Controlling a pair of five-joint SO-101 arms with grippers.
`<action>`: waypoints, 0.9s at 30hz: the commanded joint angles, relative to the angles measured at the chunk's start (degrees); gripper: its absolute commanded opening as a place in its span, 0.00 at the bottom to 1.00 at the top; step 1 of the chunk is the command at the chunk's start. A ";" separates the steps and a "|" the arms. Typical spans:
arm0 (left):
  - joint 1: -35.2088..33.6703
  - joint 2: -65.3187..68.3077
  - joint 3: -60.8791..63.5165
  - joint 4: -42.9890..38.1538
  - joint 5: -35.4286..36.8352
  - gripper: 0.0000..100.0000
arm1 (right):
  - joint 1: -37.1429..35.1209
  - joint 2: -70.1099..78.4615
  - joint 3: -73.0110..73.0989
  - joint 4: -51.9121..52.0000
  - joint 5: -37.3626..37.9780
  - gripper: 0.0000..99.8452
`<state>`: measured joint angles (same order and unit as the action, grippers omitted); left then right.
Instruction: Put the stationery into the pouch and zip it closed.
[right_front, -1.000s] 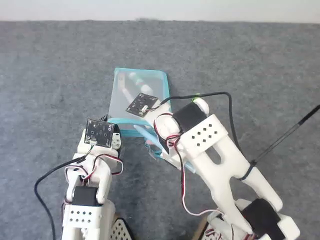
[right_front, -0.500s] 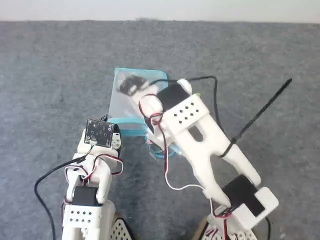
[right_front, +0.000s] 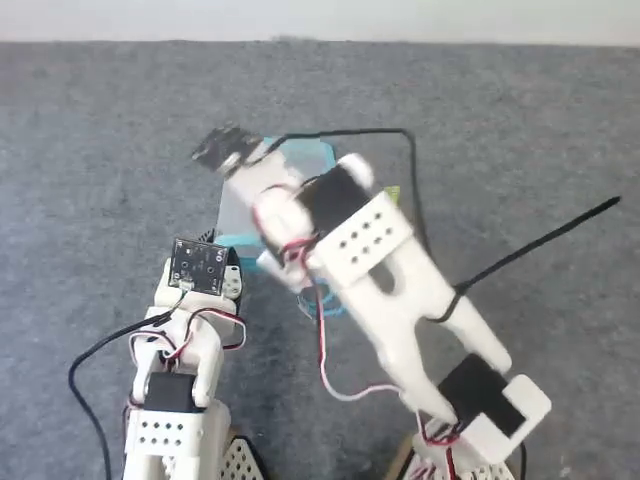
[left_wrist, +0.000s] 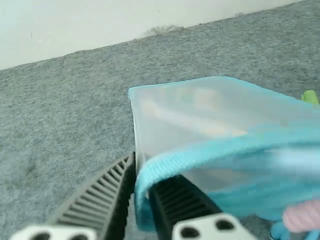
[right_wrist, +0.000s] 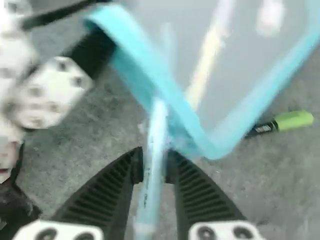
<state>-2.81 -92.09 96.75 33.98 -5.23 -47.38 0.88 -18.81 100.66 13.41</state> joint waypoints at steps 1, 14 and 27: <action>0.18 -0.97 -0.75 -1.58 -0.62 0.01 | -4.97 -1.10 -3.52 1.71 1.93 0.15; 0.35 -0.97 -0.75 -1.85 -0.62 0.01 | -1.98 -5.58 -4.75 -2.59 1.93 0.12; 0.00 -0.97 -0.84 -1.76 -0.62 0.01 | 3.12 -21.41 0.88 -0.48 1.93 0.12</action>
<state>-2.64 -92.09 96.75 33.98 -5.23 -47.65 -14.77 -19.52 99.78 14.99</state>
